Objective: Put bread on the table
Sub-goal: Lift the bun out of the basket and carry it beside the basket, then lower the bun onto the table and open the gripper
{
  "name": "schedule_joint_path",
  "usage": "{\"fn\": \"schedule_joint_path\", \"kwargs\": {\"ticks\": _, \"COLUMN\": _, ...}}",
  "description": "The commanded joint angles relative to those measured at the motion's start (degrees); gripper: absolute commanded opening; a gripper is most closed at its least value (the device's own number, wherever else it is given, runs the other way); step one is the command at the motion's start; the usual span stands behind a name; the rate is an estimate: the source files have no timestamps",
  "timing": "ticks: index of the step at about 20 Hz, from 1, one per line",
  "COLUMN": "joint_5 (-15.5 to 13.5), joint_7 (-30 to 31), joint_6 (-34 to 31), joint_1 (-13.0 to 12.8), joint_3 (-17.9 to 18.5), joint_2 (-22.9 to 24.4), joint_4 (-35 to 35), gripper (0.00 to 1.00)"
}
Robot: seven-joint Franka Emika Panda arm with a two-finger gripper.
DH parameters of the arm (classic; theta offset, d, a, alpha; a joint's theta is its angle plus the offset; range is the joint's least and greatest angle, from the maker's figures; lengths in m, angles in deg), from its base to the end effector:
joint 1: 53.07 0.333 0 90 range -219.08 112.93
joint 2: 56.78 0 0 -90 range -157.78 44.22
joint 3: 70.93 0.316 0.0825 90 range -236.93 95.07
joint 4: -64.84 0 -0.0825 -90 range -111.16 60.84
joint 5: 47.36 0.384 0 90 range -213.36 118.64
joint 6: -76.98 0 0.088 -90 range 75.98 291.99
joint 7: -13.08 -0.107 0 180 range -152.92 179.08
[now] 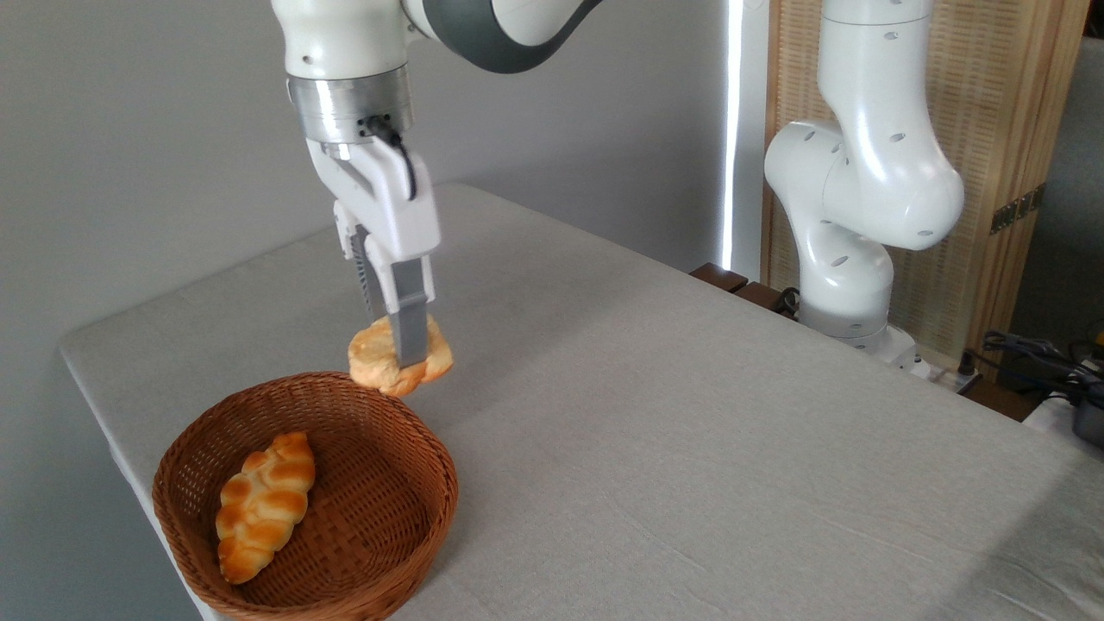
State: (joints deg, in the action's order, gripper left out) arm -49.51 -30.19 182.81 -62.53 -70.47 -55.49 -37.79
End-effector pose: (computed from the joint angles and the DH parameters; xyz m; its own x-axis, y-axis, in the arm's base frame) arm 0.5568 -0.0911 0.5564 0.6159 -0.7835 0.0822 -0.7845 -0.6195 -0.0266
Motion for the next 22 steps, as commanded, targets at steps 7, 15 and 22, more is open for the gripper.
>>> {"fn": "schedule_joint_path", "kwargs": {"ticks": 7, "joint_5": -3.30, "joint_7": 12.86, "joint_6": 3.59, "joint_1": -1.79, "joint_3": -5.29, "joint_2": 5.30, "joint_4": -13.98, "gripper": 0.58}}
{"fn": "schedule_joint_path", "kwargs": {"ticks": 15, "joint_5": -4.36, "joint_7": 15.24, "joint_6": 10.28, "joint_1": -6.27, "joint_3": -5.29, "joint_2": 0.20, "joint_4": -15.66, "gripper": 1.00}}
{"fn": "schedule_joint_path", "kwargs": {"ticks": 22, "joint_5": -4.36, "joint_7": 15.41, "joint_6": 10.11, "joint_1": -6.54, "joint_3": -5.29, "joint_2": 0.12, "joint_4": -15.58, "gripper": 1.00}}
